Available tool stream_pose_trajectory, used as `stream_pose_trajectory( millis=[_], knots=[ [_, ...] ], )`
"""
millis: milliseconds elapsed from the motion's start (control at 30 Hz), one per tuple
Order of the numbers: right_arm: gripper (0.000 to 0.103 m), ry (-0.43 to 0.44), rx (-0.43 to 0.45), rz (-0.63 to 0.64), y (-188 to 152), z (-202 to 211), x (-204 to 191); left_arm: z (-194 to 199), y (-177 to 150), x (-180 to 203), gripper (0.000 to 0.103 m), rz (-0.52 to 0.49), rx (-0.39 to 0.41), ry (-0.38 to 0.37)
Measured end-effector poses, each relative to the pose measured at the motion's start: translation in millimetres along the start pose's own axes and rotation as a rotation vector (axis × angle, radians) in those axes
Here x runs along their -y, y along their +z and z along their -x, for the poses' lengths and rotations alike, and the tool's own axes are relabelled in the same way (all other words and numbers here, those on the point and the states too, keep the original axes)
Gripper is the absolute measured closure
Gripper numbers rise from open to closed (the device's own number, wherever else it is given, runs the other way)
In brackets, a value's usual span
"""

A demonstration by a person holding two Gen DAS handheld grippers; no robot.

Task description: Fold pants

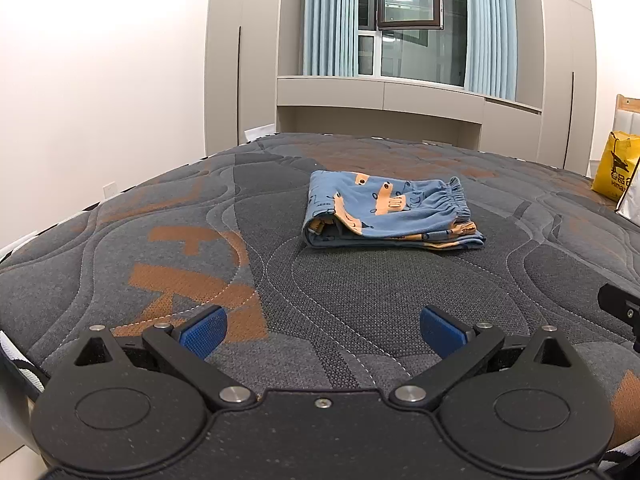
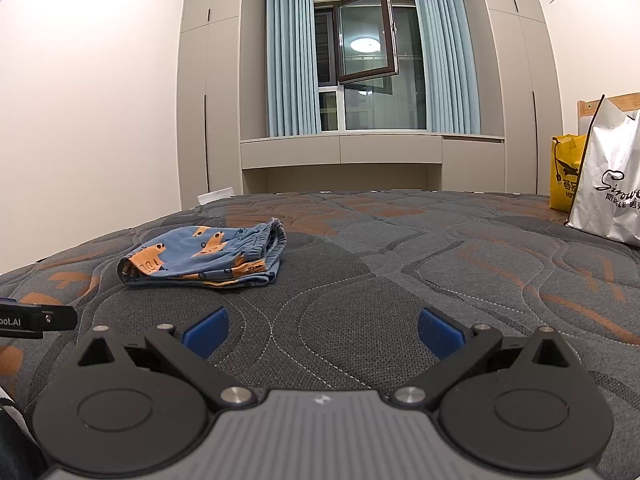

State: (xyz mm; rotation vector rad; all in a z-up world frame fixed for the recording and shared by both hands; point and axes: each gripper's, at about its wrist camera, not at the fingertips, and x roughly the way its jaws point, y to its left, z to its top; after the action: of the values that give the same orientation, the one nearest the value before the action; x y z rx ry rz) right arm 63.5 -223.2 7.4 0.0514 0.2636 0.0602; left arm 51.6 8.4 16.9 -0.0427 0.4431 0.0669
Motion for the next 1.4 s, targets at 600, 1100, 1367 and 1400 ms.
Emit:
stream_pose_trajectory(
  millis=[600, 1100, 1367, 1400],
  knots=[
    [0.0, 0.004, -0.006, -0.011, -2.8, 0.4, 0.1, 9.3, 8.3, 1.1, 0.001, -0.009, 0.068, -0.028],
    [0.0, 0.013, 0.001, -0.014, -3.1, 1.4, 3.5, 14.9, 9.8, 6.1, 0.001, -0.028, 0.094, -0.042],
    [0.0, 0.013, 0.001, -0.014, -3.2, 1.5, 3.5, 13.9, 11.1, 7.4, 0.001, -0.033, 0.09, -0.041],
    [0.0, 0.013, 0.001, -0.015, -3.2, 1.5, 3.4, 13.9, 11.1, 7.5, 0.001, -0.034, 0.09, -0.042]
  ],
)
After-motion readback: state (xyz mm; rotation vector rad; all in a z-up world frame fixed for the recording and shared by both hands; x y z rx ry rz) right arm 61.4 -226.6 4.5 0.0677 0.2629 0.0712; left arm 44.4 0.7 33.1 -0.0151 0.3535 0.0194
